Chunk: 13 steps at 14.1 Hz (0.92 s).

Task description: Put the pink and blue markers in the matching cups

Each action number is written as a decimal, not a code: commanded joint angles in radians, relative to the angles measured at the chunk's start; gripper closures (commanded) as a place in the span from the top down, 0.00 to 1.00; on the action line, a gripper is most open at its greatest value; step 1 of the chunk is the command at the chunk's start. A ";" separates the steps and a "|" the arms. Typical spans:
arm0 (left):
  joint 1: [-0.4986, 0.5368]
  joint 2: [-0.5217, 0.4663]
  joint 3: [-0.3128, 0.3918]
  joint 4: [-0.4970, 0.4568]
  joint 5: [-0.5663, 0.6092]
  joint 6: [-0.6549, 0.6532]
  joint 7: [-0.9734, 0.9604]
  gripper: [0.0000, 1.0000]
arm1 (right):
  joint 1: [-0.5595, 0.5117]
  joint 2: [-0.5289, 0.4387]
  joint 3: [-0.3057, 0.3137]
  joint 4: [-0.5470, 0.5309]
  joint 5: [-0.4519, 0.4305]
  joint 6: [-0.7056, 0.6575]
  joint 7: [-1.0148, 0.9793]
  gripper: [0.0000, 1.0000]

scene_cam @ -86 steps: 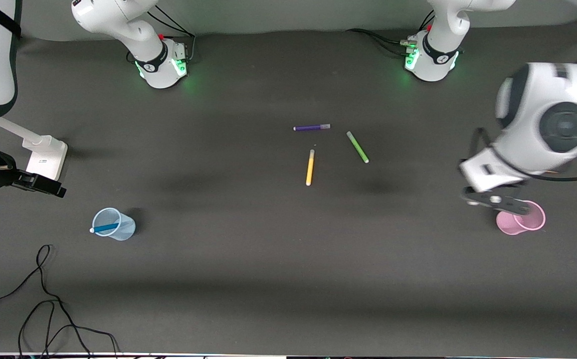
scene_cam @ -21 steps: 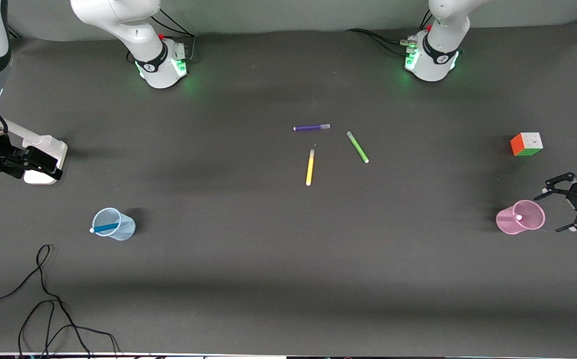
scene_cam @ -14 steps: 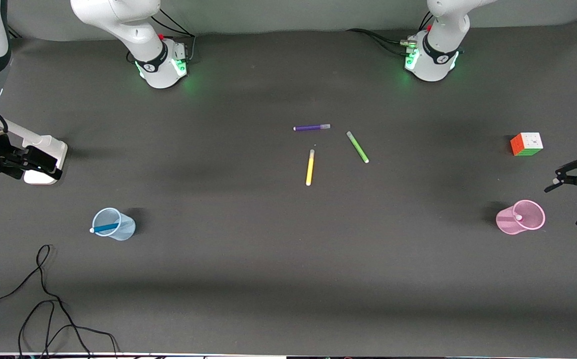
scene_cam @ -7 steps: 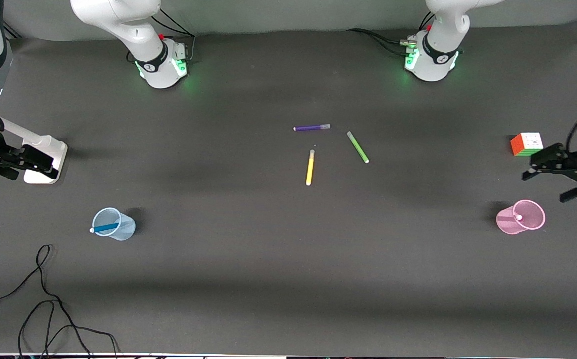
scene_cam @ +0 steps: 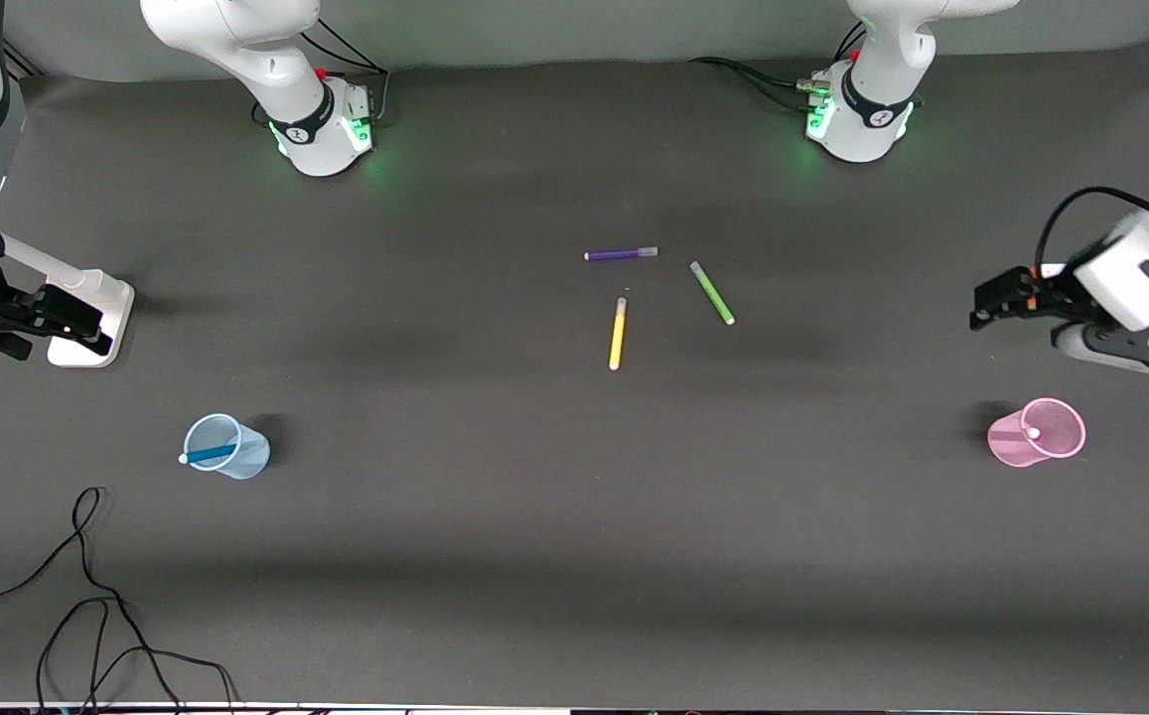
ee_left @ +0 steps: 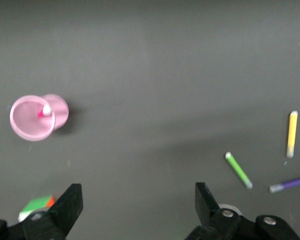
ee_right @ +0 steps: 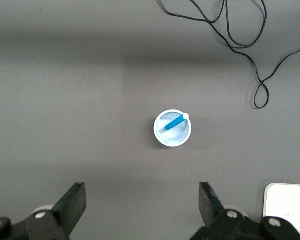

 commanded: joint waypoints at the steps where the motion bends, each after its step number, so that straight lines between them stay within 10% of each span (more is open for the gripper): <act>1: -0.029 -0.011 -0.005 0.018 0.077 -0.158 -0.114 1.00 | 0.001 -0.016 -0.006 0.003 -0.002 -0.026 -0.026 1.00; 13: -0.027 -0.086 -0.047 -0.019 0.066 -0.061 -0.257 1.00 | 0.001 -0.019 -0.008 0.004 -0.002 -0.048 -0.029 1.00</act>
